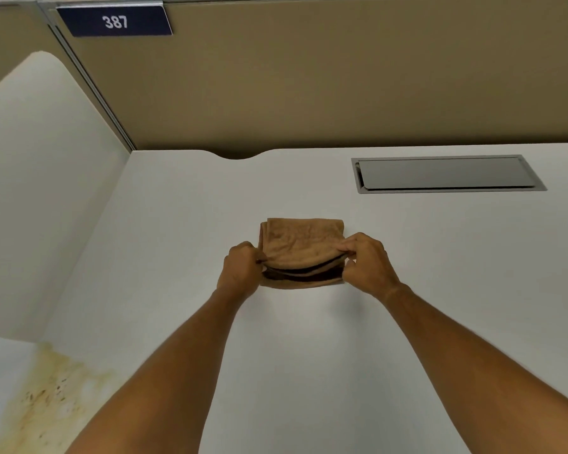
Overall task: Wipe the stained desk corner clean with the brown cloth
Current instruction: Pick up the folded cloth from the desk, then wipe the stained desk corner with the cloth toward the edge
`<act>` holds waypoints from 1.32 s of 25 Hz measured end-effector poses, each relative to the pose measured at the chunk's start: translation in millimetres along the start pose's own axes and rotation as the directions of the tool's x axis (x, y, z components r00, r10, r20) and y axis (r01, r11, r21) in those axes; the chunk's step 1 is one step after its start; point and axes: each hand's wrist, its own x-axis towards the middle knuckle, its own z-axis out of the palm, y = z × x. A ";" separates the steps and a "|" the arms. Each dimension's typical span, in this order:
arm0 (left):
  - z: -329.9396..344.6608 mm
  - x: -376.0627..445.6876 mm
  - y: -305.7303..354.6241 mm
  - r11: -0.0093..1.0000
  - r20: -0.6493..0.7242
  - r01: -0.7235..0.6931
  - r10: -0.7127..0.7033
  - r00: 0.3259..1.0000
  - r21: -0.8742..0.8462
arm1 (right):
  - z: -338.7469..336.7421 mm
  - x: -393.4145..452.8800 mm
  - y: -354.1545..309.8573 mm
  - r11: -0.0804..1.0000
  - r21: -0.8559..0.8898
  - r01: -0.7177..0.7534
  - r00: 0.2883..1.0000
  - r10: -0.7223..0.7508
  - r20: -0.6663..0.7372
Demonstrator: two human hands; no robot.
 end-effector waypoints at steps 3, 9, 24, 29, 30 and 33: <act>-17.4 4.2 5.2 0.997 -0.052 -0.070 0.070 0.996 0.012 | -11.3 6.5 -3.1 0.999 -0.020 0.025 1.000 -0.026 -0.011; -68.8 17.0 23.9 0.988 -0.179 -0.126 0.139 0.974 0.084 | -48.4 24.2 -25.5 0.991 -0.104 0.079 0.990 -0.091 -0.111; -228.3 -22.8 78.8 0.964 -0.257 -0.243 0.262 0.930 0.105 | -174.6 18.2 -145.0 0.952 -0.182 0.245 0.945 -0.277 -0.177; -274.2 -49.6 74.2 0.967 -0.241 -0.223 0.247 0.938 0.125 | -191.7 -1.5 -195.2 0.944 -0.195 0.266 0.951 -0.291 -0.109; -283.8 -57.2 71.5 0.966 -0.247 -0.226 0.251 0.936 0.126 | -192.1 -6.8 -206.6 0.937 -0.214 0.275 0.949 -0.301 -0.098; -311.3 -78.0 59.5 0.962 -0.280 -0.238 0.268 0.922 0.137 | -190.0 -22.5 -239.1 0.932 -0.238 0.272 0.948 -0.302 -0.102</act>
